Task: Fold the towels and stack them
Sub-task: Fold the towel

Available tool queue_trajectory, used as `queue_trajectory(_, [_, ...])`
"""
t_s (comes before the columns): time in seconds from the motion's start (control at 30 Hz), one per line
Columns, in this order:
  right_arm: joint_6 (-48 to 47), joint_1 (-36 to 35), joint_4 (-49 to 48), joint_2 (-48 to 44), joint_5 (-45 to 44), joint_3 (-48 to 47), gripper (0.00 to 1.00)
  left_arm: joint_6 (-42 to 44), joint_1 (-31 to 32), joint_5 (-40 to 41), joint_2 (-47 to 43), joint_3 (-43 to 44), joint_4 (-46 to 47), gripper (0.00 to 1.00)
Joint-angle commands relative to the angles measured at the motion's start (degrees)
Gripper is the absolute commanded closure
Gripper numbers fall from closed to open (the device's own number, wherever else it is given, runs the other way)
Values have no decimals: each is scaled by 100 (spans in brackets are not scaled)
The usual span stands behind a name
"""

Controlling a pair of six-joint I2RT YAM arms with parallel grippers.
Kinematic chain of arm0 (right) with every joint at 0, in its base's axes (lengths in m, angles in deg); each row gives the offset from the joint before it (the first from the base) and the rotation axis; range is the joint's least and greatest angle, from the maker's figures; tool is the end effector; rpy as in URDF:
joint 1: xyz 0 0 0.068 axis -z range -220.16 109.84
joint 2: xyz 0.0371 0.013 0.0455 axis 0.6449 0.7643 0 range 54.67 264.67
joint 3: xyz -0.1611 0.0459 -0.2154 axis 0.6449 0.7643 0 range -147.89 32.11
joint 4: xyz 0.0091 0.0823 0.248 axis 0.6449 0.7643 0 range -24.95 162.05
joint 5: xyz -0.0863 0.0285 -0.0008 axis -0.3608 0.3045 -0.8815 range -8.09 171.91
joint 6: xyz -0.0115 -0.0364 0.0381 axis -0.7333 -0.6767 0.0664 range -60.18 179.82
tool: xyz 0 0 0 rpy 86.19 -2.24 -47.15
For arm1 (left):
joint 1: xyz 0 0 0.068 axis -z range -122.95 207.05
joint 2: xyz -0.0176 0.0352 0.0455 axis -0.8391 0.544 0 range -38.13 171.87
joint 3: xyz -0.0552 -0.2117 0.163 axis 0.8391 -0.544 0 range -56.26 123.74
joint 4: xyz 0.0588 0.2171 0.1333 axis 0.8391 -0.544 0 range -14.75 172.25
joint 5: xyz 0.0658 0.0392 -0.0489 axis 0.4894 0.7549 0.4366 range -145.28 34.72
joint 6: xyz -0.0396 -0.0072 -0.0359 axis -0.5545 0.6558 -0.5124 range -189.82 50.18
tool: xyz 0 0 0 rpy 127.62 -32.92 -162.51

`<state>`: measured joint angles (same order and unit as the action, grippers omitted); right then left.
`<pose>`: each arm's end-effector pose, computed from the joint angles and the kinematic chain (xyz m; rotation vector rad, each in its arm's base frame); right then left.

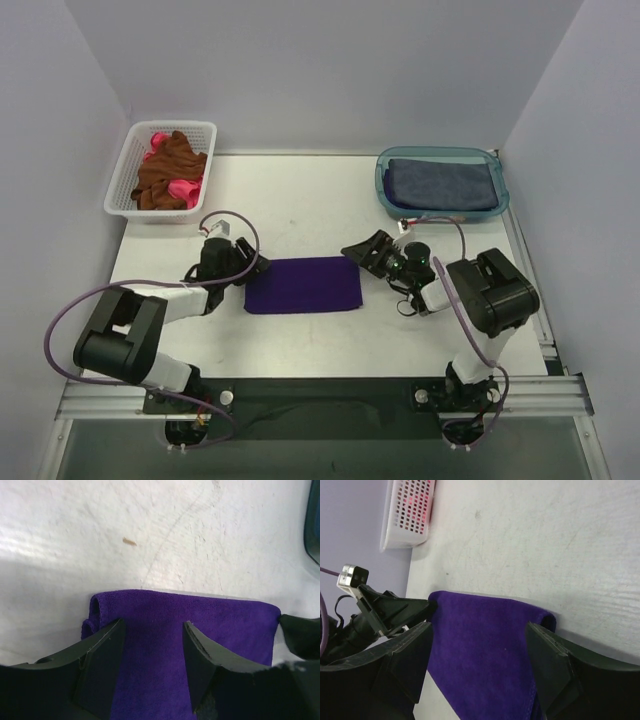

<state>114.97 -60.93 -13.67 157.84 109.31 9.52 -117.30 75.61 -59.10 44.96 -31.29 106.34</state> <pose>0.2606 0.1163 0.1353 0.1222 1.7870 1.3730 0.2451 -0.0848 0.1379 -0.5247 2.1951 -0.7166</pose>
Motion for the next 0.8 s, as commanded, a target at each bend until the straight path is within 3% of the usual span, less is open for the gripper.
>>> queue_trajectory(0.0, [-594, 82, 663, -797, -51, -105, 25, 731, -248, -398, 234, 508, -326, 39])
queue_trajectory(0.17, [-260, 12, 595, -1123, 371, -27, 25, 733, -205, -972, -203, 659, -607, 36])
queue_trajectory(0.47, [-251, -682, 708, -1695, 249, 659, 26, 337, 332, 160, -2549, -536, -1838, 41])
queue_trajectory(0.63, [-58, -770, 359, -1415, 152, 1159, 26, -59, 341, 232, -2579, -1362, -1391, 46])
queue_trajectory(0.77, [468, -718, -633, -740, 38, 1476, 27, -252, 306, 223, -2026, -1416, -1346, 49])
